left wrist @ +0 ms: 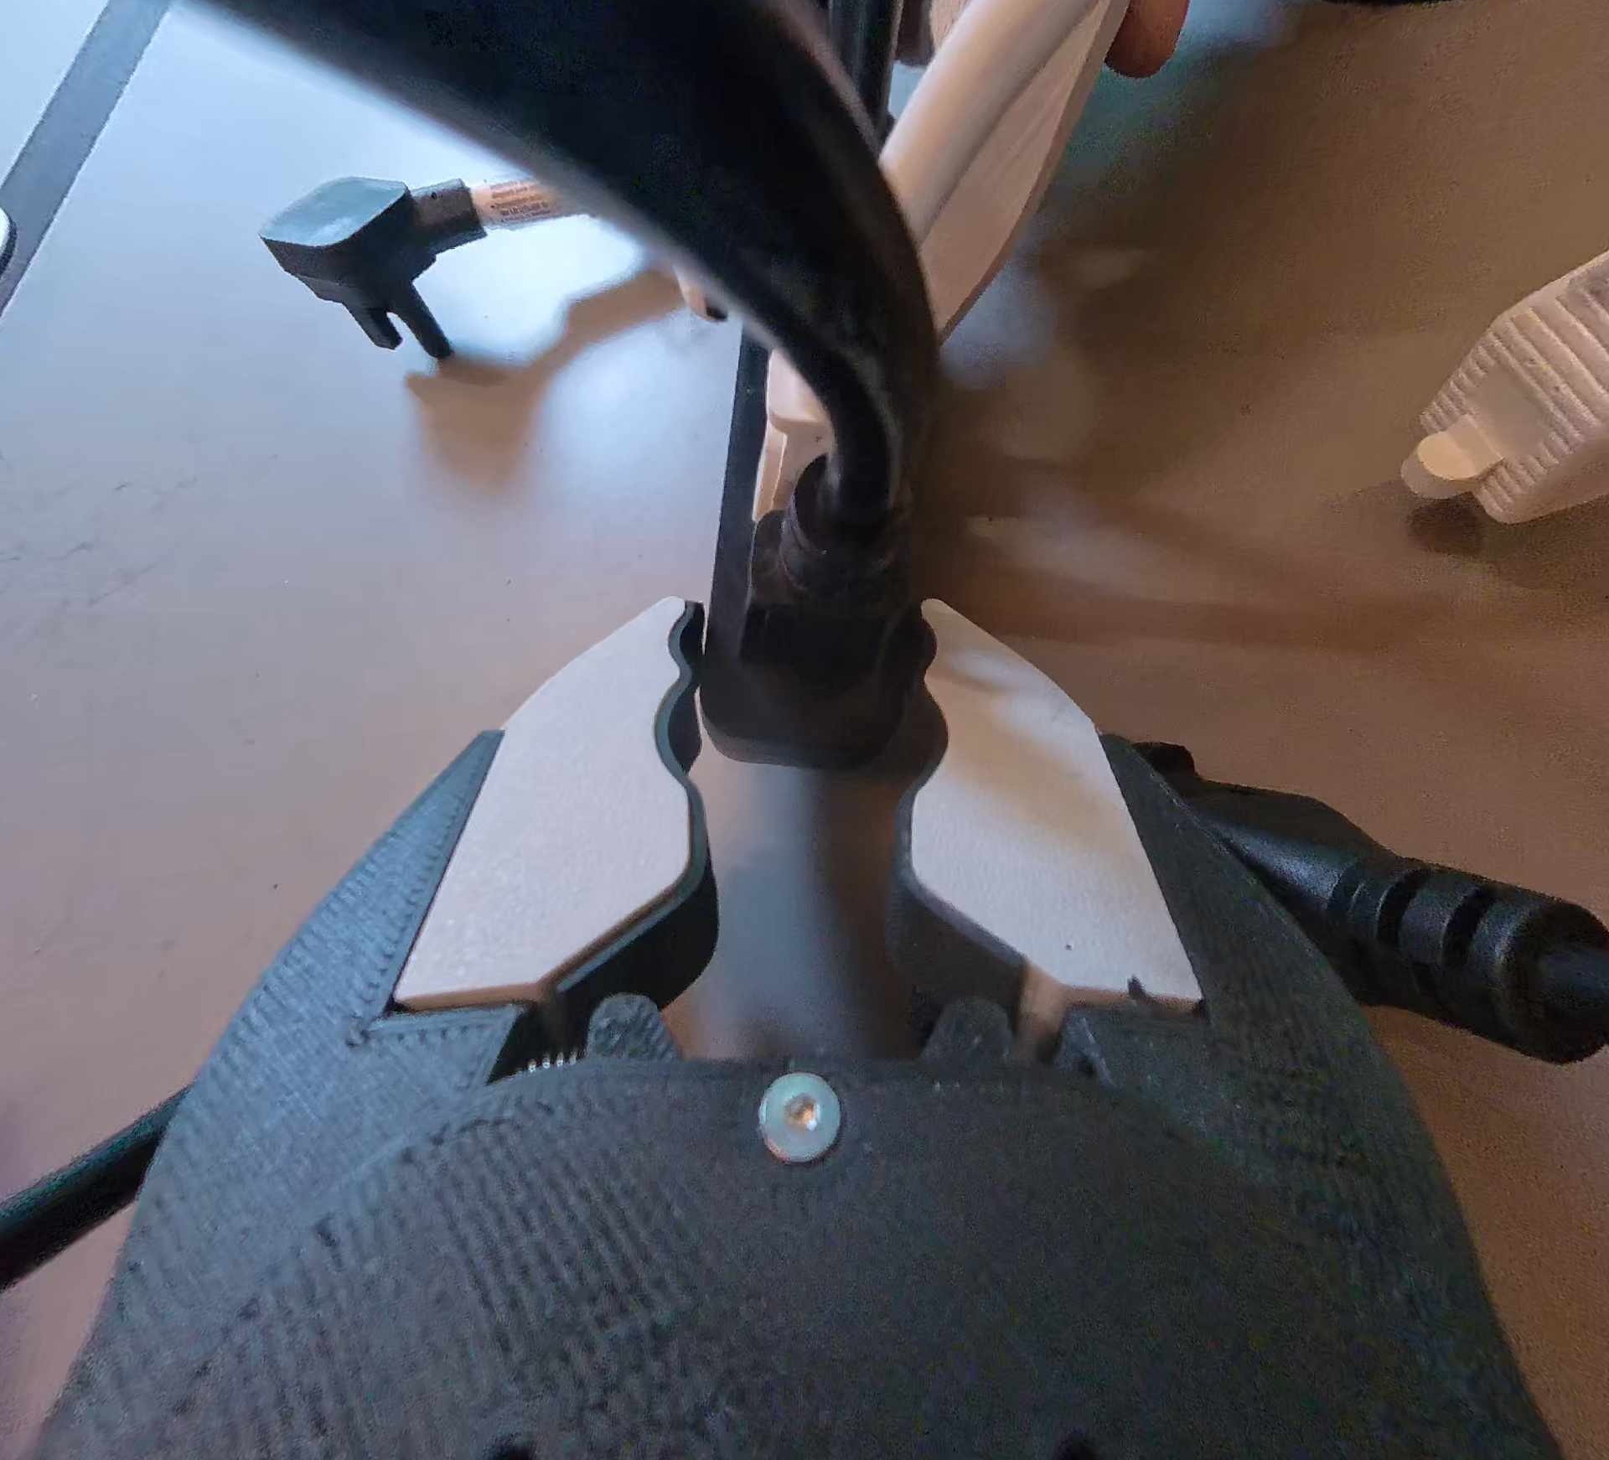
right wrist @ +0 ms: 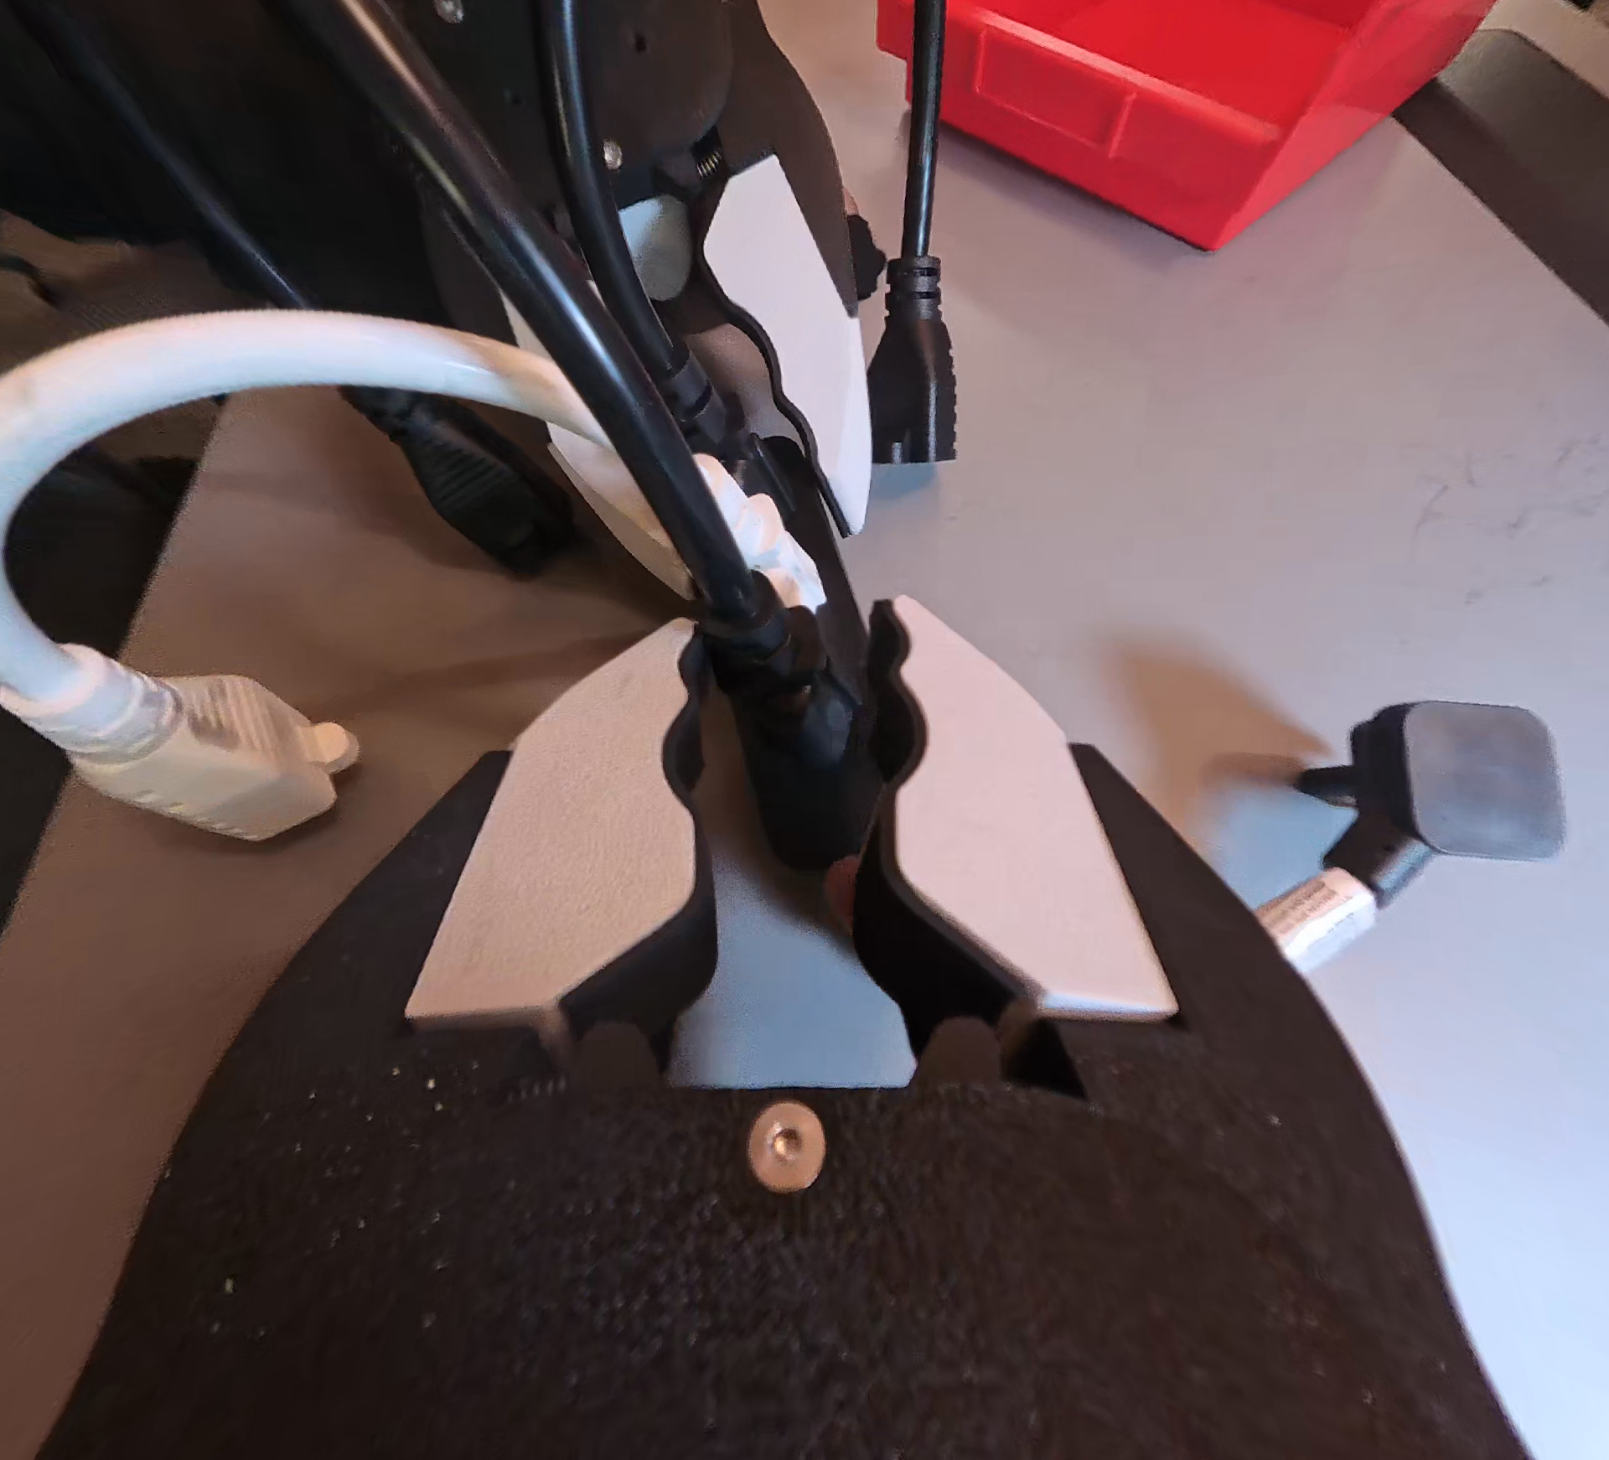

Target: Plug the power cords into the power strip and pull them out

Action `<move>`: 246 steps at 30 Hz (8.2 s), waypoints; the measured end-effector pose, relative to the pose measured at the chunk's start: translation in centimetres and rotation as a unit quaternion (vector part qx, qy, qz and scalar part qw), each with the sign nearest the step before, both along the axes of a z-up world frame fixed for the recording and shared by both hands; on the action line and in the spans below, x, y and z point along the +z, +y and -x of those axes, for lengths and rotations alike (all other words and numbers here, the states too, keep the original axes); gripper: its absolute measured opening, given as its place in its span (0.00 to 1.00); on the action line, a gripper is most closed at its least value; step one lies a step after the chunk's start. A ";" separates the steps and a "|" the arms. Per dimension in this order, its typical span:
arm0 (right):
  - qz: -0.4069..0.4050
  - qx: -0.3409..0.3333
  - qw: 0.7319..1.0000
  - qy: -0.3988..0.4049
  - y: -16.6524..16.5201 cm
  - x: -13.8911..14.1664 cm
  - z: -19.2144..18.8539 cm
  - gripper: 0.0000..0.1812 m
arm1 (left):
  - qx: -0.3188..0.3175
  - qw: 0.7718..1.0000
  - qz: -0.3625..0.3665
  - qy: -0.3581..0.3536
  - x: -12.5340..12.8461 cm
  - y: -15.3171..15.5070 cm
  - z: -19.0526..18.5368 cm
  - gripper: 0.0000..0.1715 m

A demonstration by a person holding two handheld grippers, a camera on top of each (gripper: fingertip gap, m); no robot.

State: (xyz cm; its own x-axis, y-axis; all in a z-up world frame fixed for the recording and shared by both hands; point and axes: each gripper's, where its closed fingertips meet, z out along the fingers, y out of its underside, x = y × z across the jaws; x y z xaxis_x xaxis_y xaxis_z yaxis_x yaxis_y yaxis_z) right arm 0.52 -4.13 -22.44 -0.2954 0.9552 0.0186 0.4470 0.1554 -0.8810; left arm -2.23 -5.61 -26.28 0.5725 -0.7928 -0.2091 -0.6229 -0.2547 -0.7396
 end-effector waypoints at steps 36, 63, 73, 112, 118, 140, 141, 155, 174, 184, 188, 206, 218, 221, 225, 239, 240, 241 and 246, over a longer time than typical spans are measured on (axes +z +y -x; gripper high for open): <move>-0.101 0.118 0.983 -0.103 -1.9 -1.7 3.3 0.18 | -0.029 0.997 0.071 -0.010 0.7 -0.2 0.6 0.25; -0.062 0.033 0.992 -0.102 1.3 -0.3 -0.5 0.26 | -0.025 0.997 0.070 -0.017 -0.3 -0.2 1.5 0.25; -0.068 0.055 0.990 -0.109 0.3 -2.1 0.5 0.17 | -0.027 0.998 0.053 -0.004 -0.1 0.3 0.1 0.26; 0.016 0.045 0.999 0.006 0.5 -1.2 1.0 0.16 | -0.041 0.993 0.108 -0.031 -0.5 0.7 0.0 0.26; -0.007 0.043 0.999 -0.013 0.4 -1.2 1.1 0.16 | -0.045 0.994 0.098 -0.013 -0.4 0.9 -0.3 0.25; 0.062 0.023 0.997 -0.027 0.3 -1.1 1.1 0.15 | -0.051 0.992 0.113 -0.012 -0.6 0.6 -0.6 0.25; 0.031 0.032 0.999 -0.025 0.0 -1.1 0.9 0.15 | -0.053 0.991 0.120 -0.018 -0.6 0.4 -0.7 0.25; 0.092 0.035 0.995 -0.004 -0.2 -0.8 0.8 0.15 | -0.046 0.991 0.123 -0.031 -0.4 0.1 -0.9 0.25; 0.049 0.029 0.998 -0.003 -0.1 -1.1 0.7 0.16 | -0.033 0.993 0.093 -0.067 0.2 0.7 -1.8 0.26; 0.084 0.040 0.996 0.004 -0.5 -0.7 0.6 0.16 | -0.044 0.993 0.096 -0.057 0.1 0.5 -2.1 0.23; 0.045 0.043 0.998 0.006 -0.5 -0.6 0.6 0.16 | -0.045 0.993 0.095 -0.059 0.1 0.5 -2.1 0.23; 0.095 0.019 0.995 -0.001 -0.6 -0.6 0.8 0.15 | -0.039 0.994 0.094 -0.042 0.0 0.4 -2.1 0.23; 0.063 0.015 0.998 0.010 -0.6 -0.4 0.8 0.15 | -0.041 0.993 0.095 -0.053 0.1 0.6 -1.9 0.23; 0.120 0.011 0.993 0.000 -0.2 -0.6 1.1 0.15 | -0.029 0.994 0.094 -0.049 0.0 0.7 -1.9 0.23; 0.105 0.009 0.994 0.002 -0.3 -0.5 1.1 0.15 | -0.032 0.993 0.098 -0.051 0.0 0.6 -1.8 0.23; 0.124 0.014 0.992 0.006 0.2 -0.4 1.5 0.14 | -0.024 0.993 0.090 -0.068 0.0 1.0 -1.5 0.24; 0.113 0.020 0.993 0.005 0.2 -0.5 1.5 0.14 | -0.023 0.994 0.089 -0.064 0.0 1.0 -1.4 0.24; 0.090 0.026 0.996 0.007 0.0 -0.6 1.3 0.15 | -0.028 0.994 0.088 -0.063 0.0 0.9 -1.4 0.24; 0.056 0.046 0.997 0.018 -0.3 -0.6 1.0 0.16 | -0.043 0.992 0.079 -0.091 0.1 0.6 -1.8 0.23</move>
